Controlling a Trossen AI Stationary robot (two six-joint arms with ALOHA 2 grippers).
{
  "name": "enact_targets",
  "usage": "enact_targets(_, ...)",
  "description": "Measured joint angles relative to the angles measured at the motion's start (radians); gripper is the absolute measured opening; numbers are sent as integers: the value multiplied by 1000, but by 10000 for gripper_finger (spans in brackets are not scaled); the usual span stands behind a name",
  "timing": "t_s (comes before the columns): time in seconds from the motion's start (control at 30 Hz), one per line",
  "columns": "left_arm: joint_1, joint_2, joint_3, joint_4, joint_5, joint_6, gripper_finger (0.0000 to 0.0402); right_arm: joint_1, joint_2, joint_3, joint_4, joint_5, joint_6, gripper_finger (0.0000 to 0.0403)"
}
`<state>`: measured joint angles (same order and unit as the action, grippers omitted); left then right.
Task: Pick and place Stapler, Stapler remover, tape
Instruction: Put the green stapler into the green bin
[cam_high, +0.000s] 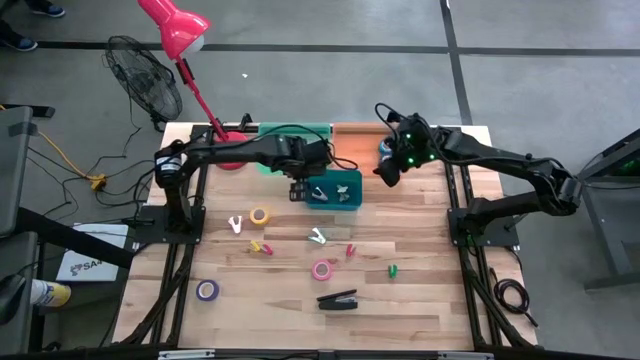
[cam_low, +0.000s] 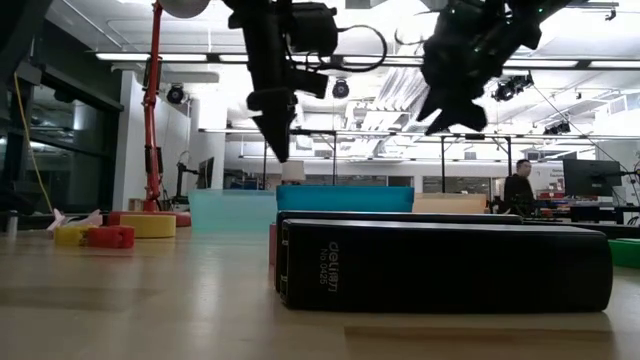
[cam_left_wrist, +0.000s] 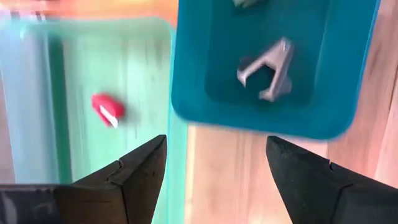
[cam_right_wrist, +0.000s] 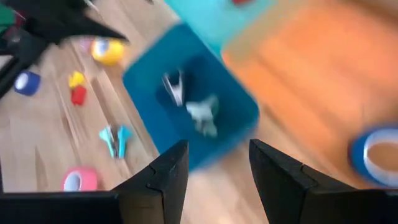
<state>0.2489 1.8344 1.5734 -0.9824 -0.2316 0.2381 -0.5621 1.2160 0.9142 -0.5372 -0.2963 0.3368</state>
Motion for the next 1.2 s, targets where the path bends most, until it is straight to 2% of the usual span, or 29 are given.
enact_targets(0.27, 0, -36, 0, -111, -65, -53, 271, 36, 0, 0, -226, 1, 195, 160)
enact_targets(0.6, 0, -134, -20, -142, -67, -96, 271, 248, 0, 0, -358, 143, 472, 160)
enact_targets(0.87, 0, -313, -230, -36, -35, -152, 271, 481, 0, 0, -363, 292, 759, 160)
enact_targets(1.2, -1, -580, -534, 136, 45, -244, 271, 760, 0, -31, -370, 369, 1185, 160)
